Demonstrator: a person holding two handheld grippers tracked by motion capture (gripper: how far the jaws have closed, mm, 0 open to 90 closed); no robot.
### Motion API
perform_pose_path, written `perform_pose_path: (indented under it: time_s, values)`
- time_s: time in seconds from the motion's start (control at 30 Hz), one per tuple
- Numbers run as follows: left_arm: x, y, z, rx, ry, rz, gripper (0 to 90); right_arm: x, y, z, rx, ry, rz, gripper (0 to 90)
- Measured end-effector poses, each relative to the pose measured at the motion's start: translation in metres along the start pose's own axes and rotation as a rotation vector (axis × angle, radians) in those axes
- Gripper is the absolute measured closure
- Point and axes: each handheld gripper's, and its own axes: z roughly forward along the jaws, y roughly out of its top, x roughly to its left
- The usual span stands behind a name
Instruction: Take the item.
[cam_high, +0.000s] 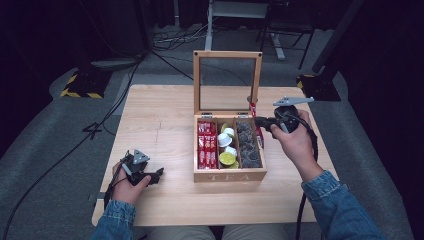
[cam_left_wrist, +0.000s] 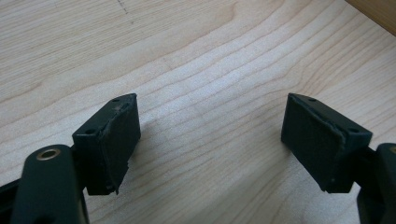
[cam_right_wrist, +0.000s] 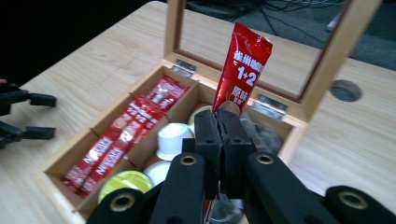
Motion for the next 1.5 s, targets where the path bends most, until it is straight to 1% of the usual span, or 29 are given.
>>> perform_pose_path:
  time_s: [0.2, 0.4, 0.5, 0.67, 1.03, 1.1, 1.2, 1.27, 1.37, 1.4, 1.43, 1.5]
  values:
    - [0.0, 0.0, 0.0, 0.0, 0.0, 0.0, 20.1, -0.02, -0.009, -0.012, -0.008, -0.034, 0.028, 88.0]
    - [0.0, -0.001, -0.001, 0.001, 0.0, -0.004, 20.1, -0.04, -0.02, -0.02, -0.007, -0.073, 0.059, 88.0]
    - [0.0, -0.001, -0.001, 0.0, 0.002, -0.002, 20.1, -0.048, -0.024, -0.022, -0.01, -0.082, 0.072, 88.0]
    - [0.0, -0.001, -0.001, 0.0, 0.002, -0.002, 20.0, -0.056, -0.03, -0.023, 0.001, -0.1, 0.084, 88.0]
    - [0.0, -0.001, -0.001, 0.0, 0.001, -0.002, 20.0, -0.068, -0.043, -0.02, 0.03, -0.147, 0.081, 87.9]
    - [0.0, -0.001, -0.001, 0.0, 0.001, -0.002, 20.0, -0.073, -0.048, -0.018, 0.037, -0.16, 0.083, 87.9]
    - [0.0, -0.001, -0.001, 0.0, 0.001, -0.004, 20.0, -0.078, -0.055, -0.016, 0.053, -0.171, 0.099, 87.9]
    - [0.0, -0.001, -0.001, 0.0, 0.001, -0.003, 20.0, -0.082, -0.06, -0.015, 0.066, -0.185, 0.099, 87.9]
    - [0.0, -0.001, -0.001, 0.0, 0.001, -0.002, 20.0, -0.088, -0.07, -0.012, 0.086, -0.189, 0.116, 87.9]
    - [0.0, -0.001, -0.001, 0.0, 0.001, -0.002, 20.0, -0.088, -0.07, -0.012, 0.086, -0.189, 0.116, 87.9]
    - [0.0, -0.001, -0.001, 0.0, 0.001, -0.002, 20.0, -0.091, -0.075, -0.009, 0.097, -0.197, 0.123, 87.9]
    - [0.0, -0.001, -0.001, 0.0, 0.001, -0.003, 20.1, -0.093, -0.08, -0.007, 0.108, -0.199, 0.128, 87.9]
